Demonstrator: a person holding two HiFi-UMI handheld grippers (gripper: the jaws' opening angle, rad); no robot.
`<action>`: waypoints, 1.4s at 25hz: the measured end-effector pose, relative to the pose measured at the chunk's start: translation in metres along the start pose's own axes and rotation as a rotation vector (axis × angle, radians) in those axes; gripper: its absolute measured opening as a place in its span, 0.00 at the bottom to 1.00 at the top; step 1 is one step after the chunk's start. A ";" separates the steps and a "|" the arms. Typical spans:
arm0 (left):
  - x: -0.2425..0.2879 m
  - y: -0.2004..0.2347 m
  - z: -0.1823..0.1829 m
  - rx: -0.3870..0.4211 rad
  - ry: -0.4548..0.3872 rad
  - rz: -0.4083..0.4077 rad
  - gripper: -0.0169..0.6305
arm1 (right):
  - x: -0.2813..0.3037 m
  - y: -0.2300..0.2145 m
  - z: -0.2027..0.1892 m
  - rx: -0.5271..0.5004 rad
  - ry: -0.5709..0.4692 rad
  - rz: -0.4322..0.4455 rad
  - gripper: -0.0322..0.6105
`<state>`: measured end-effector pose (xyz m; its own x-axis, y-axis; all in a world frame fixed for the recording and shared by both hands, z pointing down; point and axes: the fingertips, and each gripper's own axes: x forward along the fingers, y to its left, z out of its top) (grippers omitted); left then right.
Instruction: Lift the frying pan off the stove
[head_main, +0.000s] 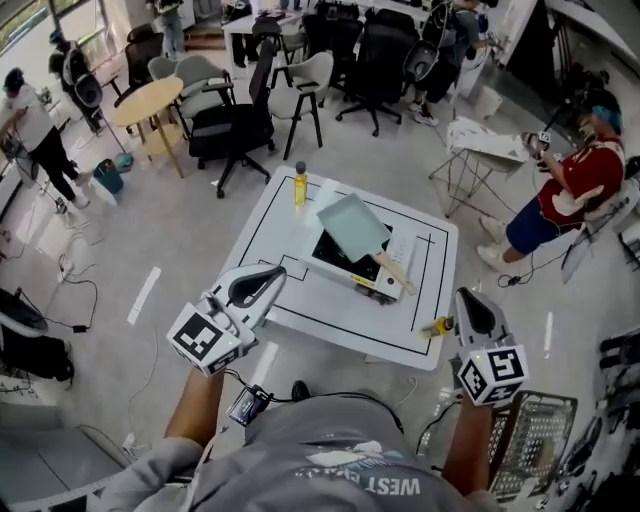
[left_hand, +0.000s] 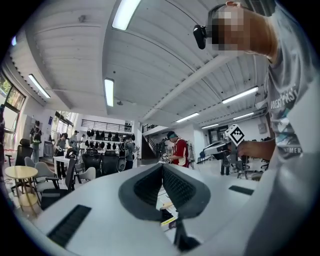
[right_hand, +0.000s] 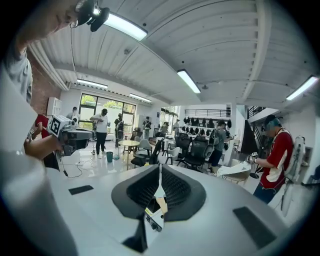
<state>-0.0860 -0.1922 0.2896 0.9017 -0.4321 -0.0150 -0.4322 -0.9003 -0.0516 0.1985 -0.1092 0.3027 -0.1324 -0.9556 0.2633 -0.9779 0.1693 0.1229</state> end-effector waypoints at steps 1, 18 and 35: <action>-0.003 0.002 0.000 -0.011 0.006 0.004 0.02 | 0.006 0.003 0.001 0.001 0.007 0.009 0.09; 0.003 0.045 -0.026 -0.054 0.101 0.170 0.02 | 0.139 -0.001 -0.035 -0.007 0.115 0.215 0.15; 0.036 0.082 -0.071 -0.158 0.150 0.242 0.02 | 0.243 0.006 -0.170 -0.067 0.558 0.403 0.53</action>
<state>-0.0896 -0.2849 0.3560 0.7664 -0.6268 0.1403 -0.6404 -0.7625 0.0916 0.1876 -0.2991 0.5297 -0.3626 -0.5511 0.7515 -0.8554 0.5169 -0.0336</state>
